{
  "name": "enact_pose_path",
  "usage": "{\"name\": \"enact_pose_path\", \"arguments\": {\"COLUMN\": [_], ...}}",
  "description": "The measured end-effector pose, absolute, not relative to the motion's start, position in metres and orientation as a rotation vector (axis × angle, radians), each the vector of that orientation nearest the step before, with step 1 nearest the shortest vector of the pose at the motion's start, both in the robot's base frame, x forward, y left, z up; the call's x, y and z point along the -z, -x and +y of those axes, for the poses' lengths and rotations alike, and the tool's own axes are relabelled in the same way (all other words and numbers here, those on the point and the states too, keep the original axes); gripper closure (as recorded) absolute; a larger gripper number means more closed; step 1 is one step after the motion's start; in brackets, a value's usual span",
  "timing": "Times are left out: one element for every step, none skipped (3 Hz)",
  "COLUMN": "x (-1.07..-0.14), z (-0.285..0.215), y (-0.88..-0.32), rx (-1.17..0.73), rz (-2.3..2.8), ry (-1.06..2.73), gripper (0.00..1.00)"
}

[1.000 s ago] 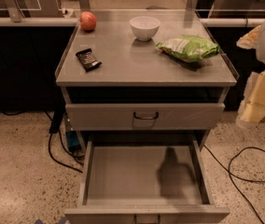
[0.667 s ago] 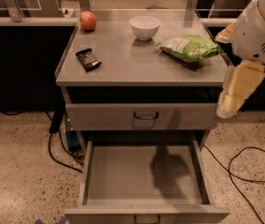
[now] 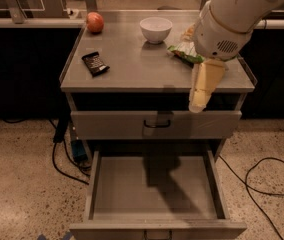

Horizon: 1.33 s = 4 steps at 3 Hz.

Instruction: Place rxbar chocolate into middle drawer

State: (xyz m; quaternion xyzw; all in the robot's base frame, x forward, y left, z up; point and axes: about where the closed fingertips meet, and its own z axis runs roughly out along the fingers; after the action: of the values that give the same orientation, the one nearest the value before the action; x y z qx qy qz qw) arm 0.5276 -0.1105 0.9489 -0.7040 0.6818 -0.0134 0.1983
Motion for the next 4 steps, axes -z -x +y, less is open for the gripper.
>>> {"name": "enact_pose_path", "arguments": {"x": [-0.942, -0.939, -0.939, -0.932], "z": [-0.072, -0.029, -0.029, -0.012], "y": [-0.545, -0.565, -0.565, -0.581], "rx": [0.004, -0.051, -0.051, -0.035], "rz": [1.816, 1.722, 1.722, 1.667], "ry": [2.048, 2.122, 2.122, 2.160], "gripper": [0.00, 0.00, 0.00, 0.00]}}
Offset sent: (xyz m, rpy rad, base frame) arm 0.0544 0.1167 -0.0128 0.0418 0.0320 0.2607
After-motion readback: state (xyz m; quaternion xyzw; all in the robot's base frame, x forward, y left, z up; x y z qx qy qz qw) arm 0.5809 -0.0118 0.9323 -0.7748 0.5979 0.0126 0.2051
